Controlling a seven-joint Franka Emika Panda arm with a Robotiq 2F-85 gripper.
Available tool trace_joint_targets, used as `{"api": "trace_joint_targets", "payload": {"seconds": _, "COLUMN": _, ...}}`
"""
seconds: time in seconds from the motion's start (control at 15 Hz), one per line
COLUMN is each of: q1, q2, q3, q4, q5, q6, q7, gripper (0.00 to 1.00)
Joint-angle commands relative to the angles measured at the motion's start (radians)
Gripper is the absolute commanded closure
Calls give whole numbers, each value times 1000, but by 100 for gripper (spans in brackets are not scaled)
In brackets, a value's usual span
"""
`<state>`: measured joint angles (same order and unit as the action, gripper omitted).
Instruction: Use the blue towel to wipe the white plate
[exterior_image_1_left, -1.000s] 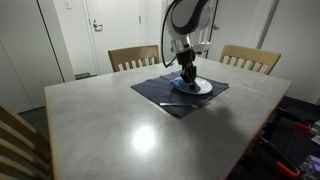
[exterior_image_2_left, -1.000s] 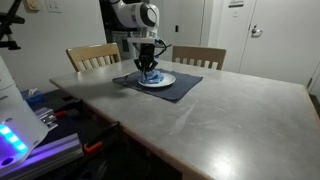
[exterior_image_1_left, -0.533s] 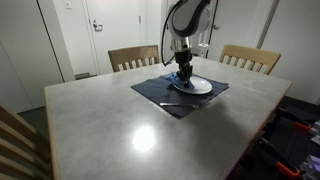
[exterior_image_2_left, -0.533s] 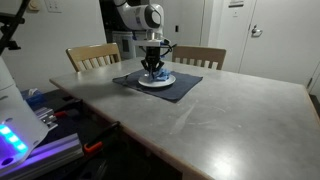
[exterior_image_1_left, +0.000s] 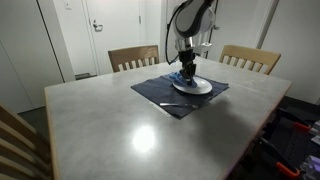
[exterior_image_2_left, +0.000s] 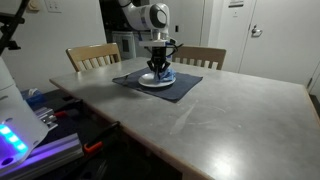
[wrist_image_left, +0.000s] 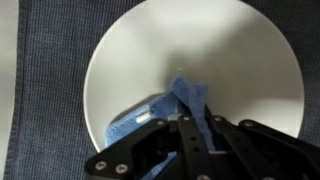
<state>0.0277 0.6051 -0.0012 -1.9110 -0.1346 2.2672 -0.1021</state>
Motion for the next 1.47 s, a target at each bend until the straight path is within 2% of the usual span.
{"api": "trace_joint_targets", "payload": {"seconds": 0.0, "q1": 15, "q2": -3, "q3": -40, "q4": -16, "q5": -47, "q6": 42, "q7": 68, "gripper": 97}}
{"api": "trace_joint_targets", "payload": {"seconds": 0.27, "q1": 26, "q2": -10, "q3": -66, "q4": -30, "q5": -90, "q6": 26, "q7": 144, "gripper": 97}}
{"api": "trace_joint_targets", "payload": {"seconds": 0.53, "q1": 32, "q2": -30, "q3": -61, "q4": -42, "q5": -83, "q6": -41, "q7": 179, "gripper": 97}}
{"api": "trace_joint_targets", "payload": {"seconds": 0.93, "q1": 52, "q2": -38, "q3": -49, "q4": -30, "q5": -127, "q6": -221, "q7": 136, "gripper": 97}}
{"api": "trace_joint_targets", "payload": {"seconds": 1.2, "q1": 49, "q2": -37, "q3": -23, "q4": -23, "q5": -108, "q6": -298, "q7": 114, "gripper": 97}}
{"api": "trace_joint_targets", "payload": {"seconds": 1.4, "q1": 35, "q2": -42, "q3": 16, "q4": -30, "q5": -60, "q6": -298, "q7": 66, "gripper": 97}}
